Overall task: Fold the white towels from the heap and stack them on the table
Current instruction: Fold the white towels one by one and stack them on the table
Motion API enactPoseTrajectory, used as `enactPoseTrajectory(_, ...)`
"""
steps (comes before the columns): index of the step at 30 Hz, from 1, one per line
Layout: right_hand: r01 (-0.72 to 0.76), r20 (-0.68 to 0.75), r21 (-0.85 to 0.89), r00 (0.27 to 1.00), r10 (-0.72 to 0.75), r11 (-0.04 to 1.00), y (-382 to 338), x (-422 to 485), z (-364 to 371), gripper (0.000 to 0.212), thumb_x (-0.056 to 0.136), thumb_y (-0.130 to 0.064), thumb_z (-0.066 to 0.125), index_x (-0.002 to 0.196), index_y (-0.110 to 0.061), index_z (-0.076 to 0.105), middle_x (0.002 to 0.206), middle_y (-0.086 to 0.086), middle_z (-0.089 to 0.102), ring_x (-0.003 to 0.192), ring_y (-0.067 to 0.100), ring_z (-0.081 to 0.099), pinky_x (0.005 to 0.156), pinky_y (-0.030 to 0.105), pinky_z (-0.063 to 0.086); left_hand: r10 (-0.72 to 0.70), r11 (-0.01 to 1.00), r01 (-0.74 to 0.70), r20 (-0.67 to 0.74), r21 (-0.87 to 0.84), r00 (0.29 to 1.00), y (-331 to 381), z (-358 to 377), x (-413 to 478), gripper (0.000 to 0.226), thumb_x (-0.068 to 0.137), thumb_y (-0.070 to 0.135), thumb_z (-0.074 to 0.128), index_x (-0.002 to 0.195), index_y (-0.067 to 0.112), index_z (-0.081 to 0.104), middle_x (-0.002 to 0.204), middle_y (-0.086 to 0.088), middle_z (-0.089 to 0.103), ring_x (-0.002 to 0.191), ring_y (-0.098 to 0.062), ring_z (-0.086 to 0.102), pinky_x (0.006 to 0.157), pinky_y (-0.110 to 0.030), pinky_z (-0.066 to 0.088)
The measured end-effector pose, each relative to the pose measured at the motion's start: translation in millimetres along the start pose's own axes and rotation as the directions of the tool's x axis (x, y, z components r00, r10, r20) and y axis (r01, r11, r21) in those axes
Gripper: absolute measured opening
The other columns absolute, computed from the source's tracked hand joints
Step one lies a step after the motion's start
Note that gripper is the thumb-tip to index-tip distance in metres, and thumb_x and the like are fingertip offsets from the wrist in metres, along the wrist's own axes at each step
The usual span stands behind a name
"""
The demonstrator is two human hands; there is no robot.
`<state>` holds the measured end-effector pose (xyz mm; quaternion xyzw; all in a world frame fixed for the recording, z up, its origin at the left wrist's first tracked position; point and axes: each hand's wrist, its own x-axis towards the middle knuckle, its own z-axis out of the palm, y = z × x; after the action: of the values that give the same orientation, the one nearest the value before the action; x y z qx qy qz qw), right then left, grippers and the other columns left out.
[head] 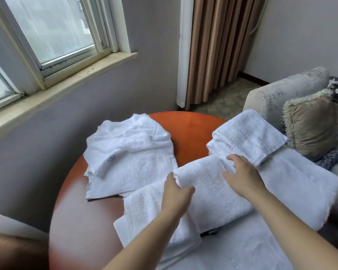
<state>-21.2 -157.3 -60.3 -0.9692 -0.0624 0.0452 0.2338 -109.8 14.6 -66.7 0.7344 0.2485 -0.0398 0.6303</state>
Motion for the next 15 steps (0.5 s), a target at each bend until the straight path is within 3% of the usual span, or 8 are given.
enactPoseTrajectory(3,0.315,-0.113,-0.068,0.940,-0.321,0.947,-19,-3,13,0.044,0.089,-0.028,0.056,0.131,-0.014,0.054,0.141,0.004,0.048,0.131,0.025,0.043,0.106,0.038,0.035,0.284,0.910,-0.249,-0.059,0.331,0.957,2,-2,6,0.065,0.087,0.014,0.055,0.147,0.021,0.030,0.149,0.003,0.032,0.134,-0.014,0.034,0.105,-0.025,0.031)
enactPoseTrajectory(6,0.407,0.143,-0.217,0.912,-0.383,0.887,-22,2,41,0.057,0.091,-0.039,0.035,0.142,-0.017,0.044,0.154,0.005,0.033,0.145,0.025,0.025,0.117,0.041,0.019,0.399,0.715,-0.367,0.084,0.595,0.913,-10,-5,17,0.051,0.089,0.015,0.050,0.140,0.019,0.043,0.149,0.003,0.036,0.137,-0.018,0.033,0.109,-0.029,0.029)
enactPoseTrajectory(7,0.386,0.233,-0.243,0.914,-0.333,0.890,-22,1,48,0.055,0.093,-0.037,0.034,0.144,-0.016,0.040,0.156,0.005,0.029,0.146,0.024,0.022,0.118,0.041,0.018,0.374,0.709,-0.364,0.116,0.604,0.920,-14,-8,20,0.047,0.089,0.014,0.049,0.135,0.019,0.048,0.145,0.005,0.041,0.133,-0.017,0.039,0.106,-0.029,0.034)
enactPoseTrajectory(8,0.375,0.239,-0.226,0.916,-0.322,0.899,-23,1,54,0.052,0.092,-0.033,0.037,0.139,-0.013,0.046,0.151,0.008,0.037,0.141,0.027,0.031,0.115,0.042,0.025,0.336,0.742,-0.342,0.122,0.577,0.934,-15,-11,22,0.044,0.088,0.013,0.049,0.131,0.020,0.052,0.141,0.007,0.045,0.128,-0.015,0.044,0.102,-0.028,0.038)
enactPoseTrajectory(10,0.392,0.054,-0.105,0.920,-0.389,0.914,-34,6,57,0.043,0.082,-0.032,0.039,0.105,-0.008,0.067,0.112,0.008,0.066,0.107,0.034,0.060,0.090,0.043,0.048,0.328,0.802,-0.306,0.051,0.512,0.943,-14,-22,31,0.037,0.089,0.014,0.050,0.125,0.020,0.057,0.133,0.009,0.052,0.118,-0.013,0.051,0.095,-0.025,0.041)
enactPoseTrajectory(12,0.395,-0.119,-0.010,0.912,-0.393,0.919,-60,20,54,0.031,0.080,-0.030,0.044,0.088,-0.011,0.067,0.090,0.001,0.067,0.087,0.029,0.062,0.075,0.038,0.050,0.309,0.832,-0.250,-0.040,0.495,0.950,-8,-35,41,0.034,0.089,0.016,0.050,0.122,0.021,0.058,0.126,0.010,0.056,0.106,-0.012,0.055,0.090,-0.025,0.042)
enactPoseTrajectory(13,0.387,-0.115,0.023,0.917,-0.382,0.922,-76,30,54,0.024,0.083,-0.026,0.049,0.091,-0.012,0.067,0.093,0.000,0.067,0.090,0.027,0.061,0.076,0.037,0.048,0.284,0.858,-0.215,-0.082,0.467,0.955,-6,-44,46,0.034,0.089,0.016,0.050,0.122,0.021,0.058,0.124,0.011,0.056,0.102,-0.010,0.055,0.088,-0.025,0.042)
enactPoseTrajectory(15,0.269,0.055,0.139,0.959,-0.279,0.953,-105,53,61,0.021,0.088,-0.022,0.054,0.105,-0.014,0.064,0.109,-0.001,0.065,0.100,0.024,0.059,0.082,0.034,0.048,0.214,0.906,-0.131,-0.167,0.403,0.962,-11,-63,60,0.032,0.088,0.015,0.050,0.118,0.021,0.060,0.121,0.011,0.058,0.098,-0.004,0.051,0.086,-0.023,0.039)
